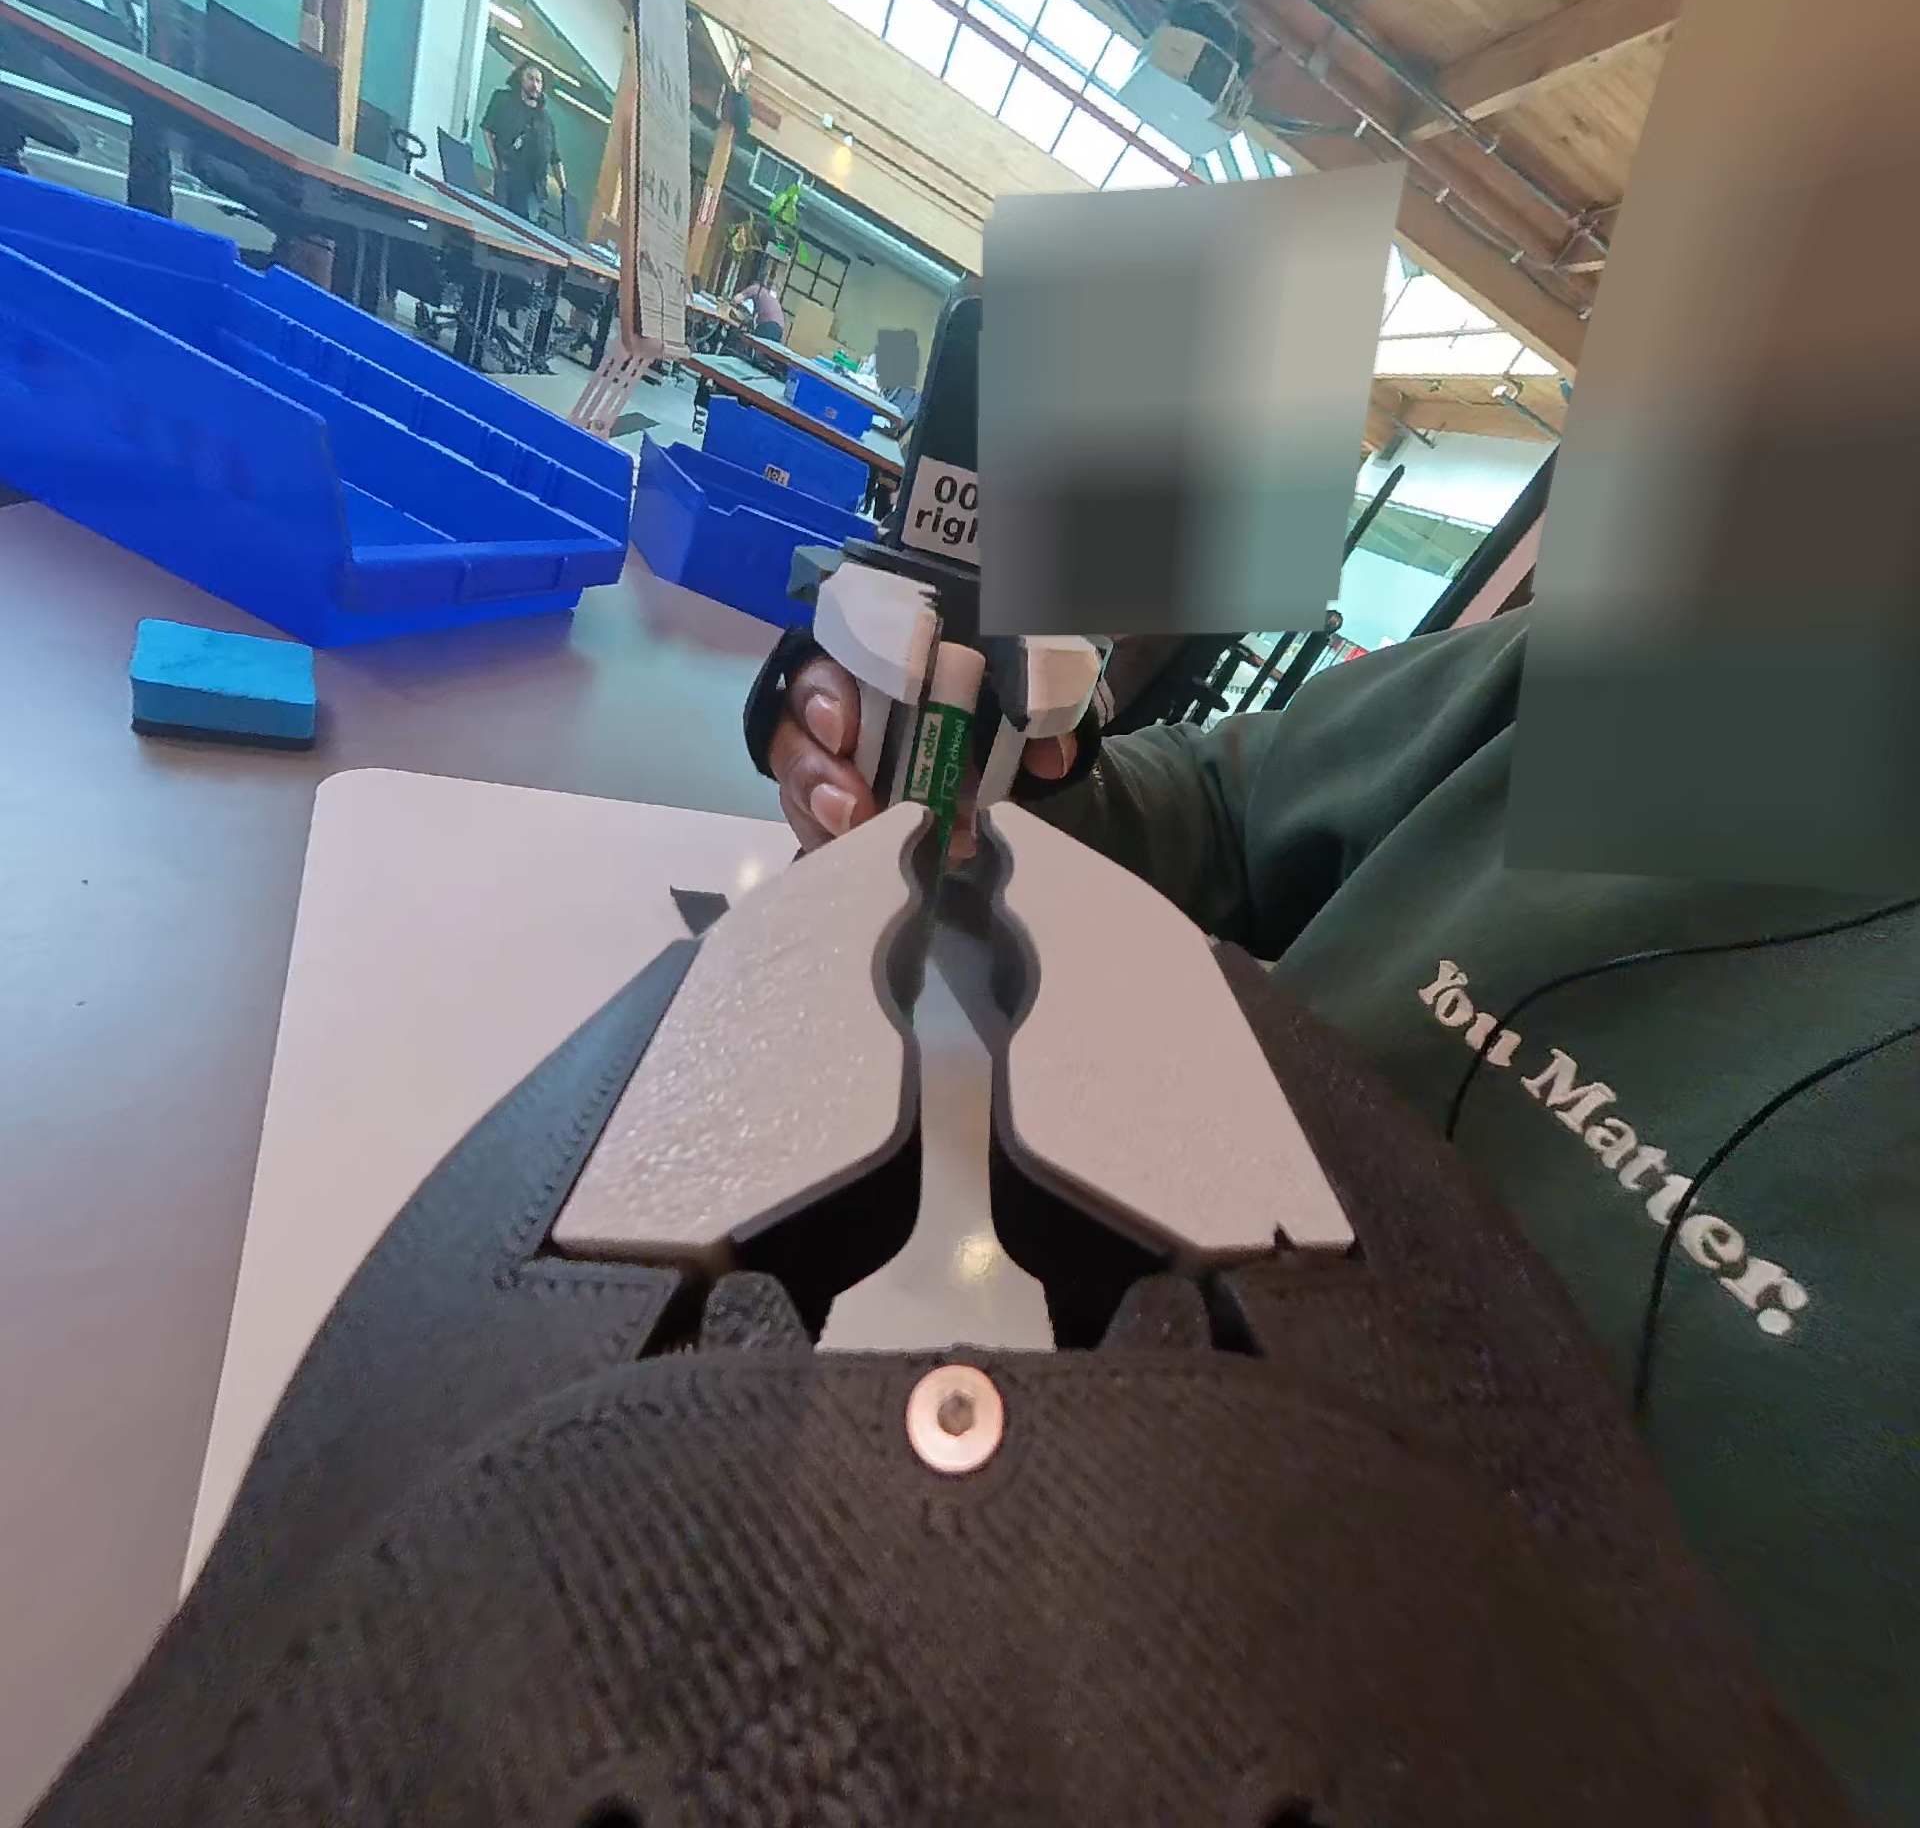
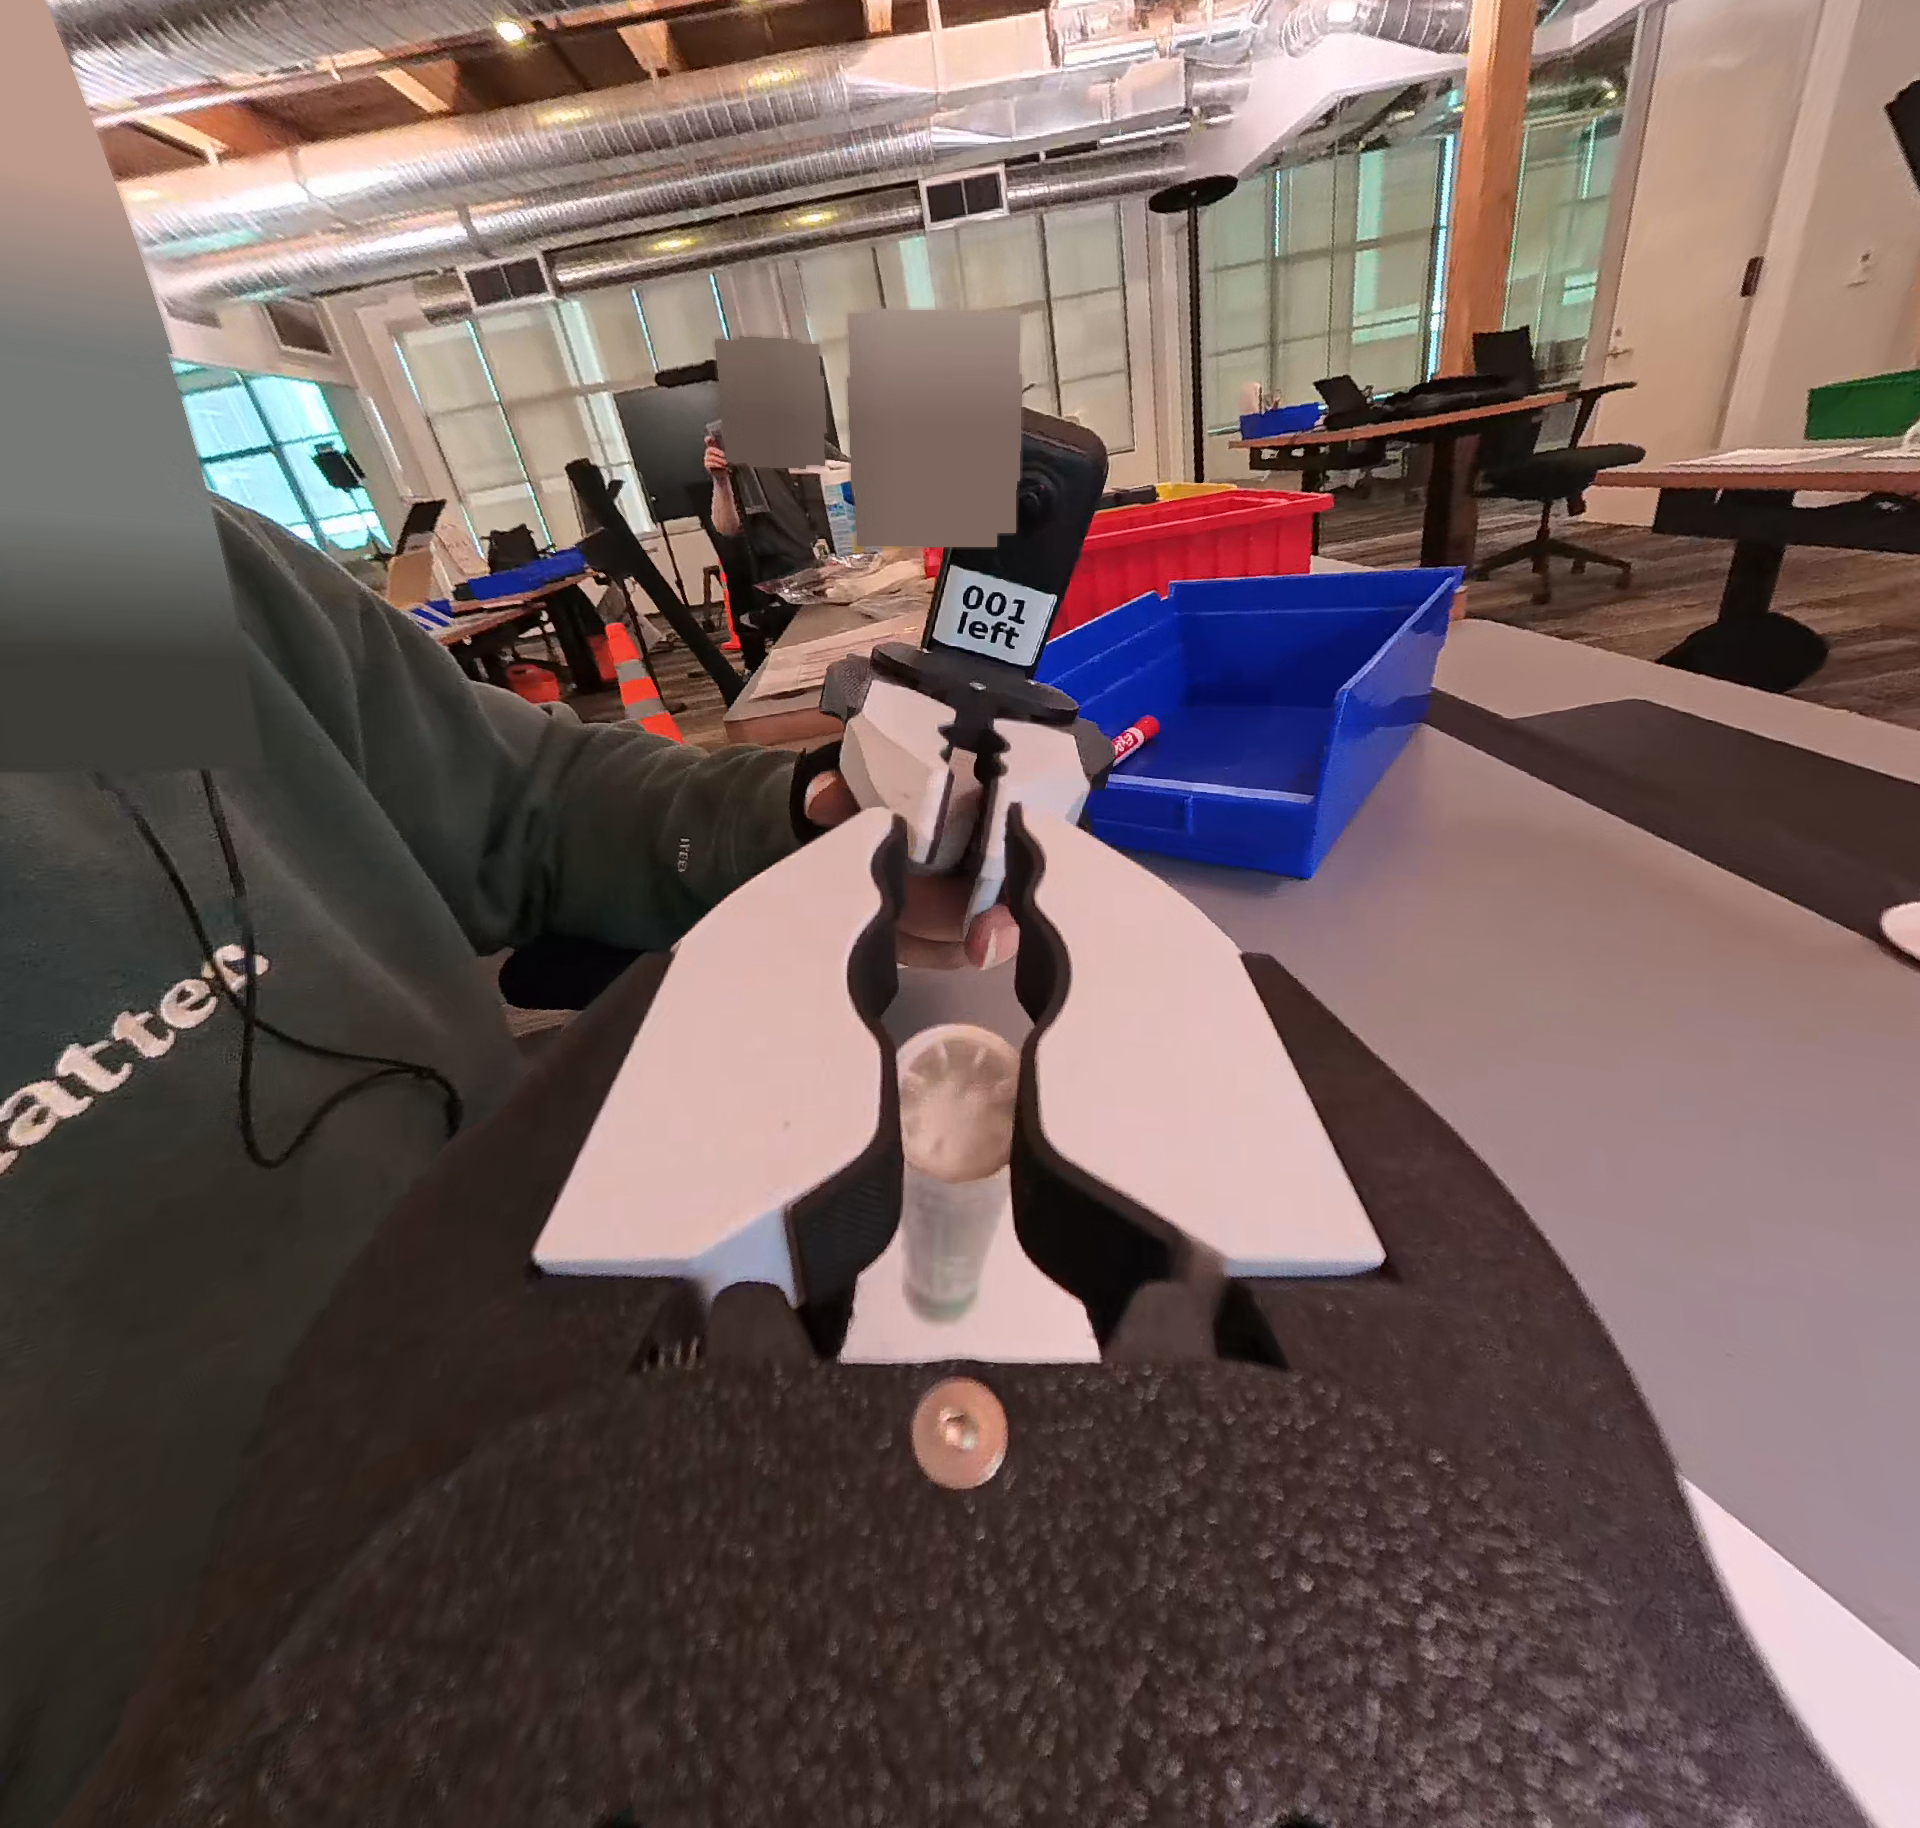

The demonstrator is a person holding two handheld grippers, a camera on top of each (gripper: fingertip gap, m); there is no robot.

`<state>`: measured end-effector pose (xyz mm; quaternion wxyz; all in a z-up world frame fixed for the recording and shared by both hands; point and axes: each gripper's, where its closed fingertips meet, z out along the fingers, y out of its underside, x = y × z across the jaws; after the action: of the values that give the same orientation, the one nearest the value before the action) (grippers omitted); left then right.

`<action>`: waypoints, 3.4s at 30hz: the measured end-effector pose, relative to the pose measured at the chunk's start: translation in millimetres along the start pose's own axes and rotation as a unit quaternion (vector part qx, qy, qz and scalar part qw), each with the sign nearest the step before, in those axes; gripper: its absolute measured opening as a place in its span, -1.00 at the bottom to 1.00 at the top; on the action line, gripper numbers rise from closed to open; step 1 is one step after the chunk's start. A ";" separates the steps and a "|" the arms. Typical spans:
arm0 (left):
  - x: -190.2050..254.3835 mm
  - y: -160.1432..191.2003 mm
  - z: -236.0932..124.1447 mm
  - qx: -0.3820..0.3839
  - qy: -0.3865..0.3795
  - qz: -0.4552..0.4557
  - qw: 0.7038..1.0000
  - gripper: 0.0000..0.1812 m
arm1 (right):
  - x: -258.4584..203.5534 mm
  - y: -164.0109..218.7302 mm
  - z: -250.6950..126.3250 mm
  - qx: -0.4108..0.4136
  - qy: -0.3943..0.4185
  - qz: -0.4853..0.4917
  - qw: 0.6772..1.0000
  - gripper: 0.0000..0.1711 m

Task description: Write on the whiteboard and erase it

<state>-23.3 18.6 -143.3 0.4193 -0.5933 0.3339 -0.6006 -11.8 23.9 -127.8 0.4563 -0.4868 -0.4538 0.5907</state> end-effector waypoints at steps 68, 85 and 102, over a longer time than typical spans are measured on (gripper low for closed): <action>-35.4 28.5 8.8 -0.069 -0.123 0.120 0.983 -0.82 | 34.7 -0.8 -33.0 -0.011 0.000 0.059 0.998 -0.77; -26.8 64.8 16.6 -0.163 -0.072 0.109 0.978 -0.82 | 9.3 41.4 -19.0 -0.159 -0.012 -0.090 0.983 -0.73; -13.8 22.7 10.5 -0.037 -0.054 0.098 0.993 -0.78 | 8.0 22.1 -18.4 -0.058 -0.039 -0.004 0.998 -0.77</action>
<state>-11.2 22.4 -168.9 0.4718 -0.6043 0.3892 -0.5106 3.5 29.6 -152.8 0.4120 -0.4866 -0.5067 0.5802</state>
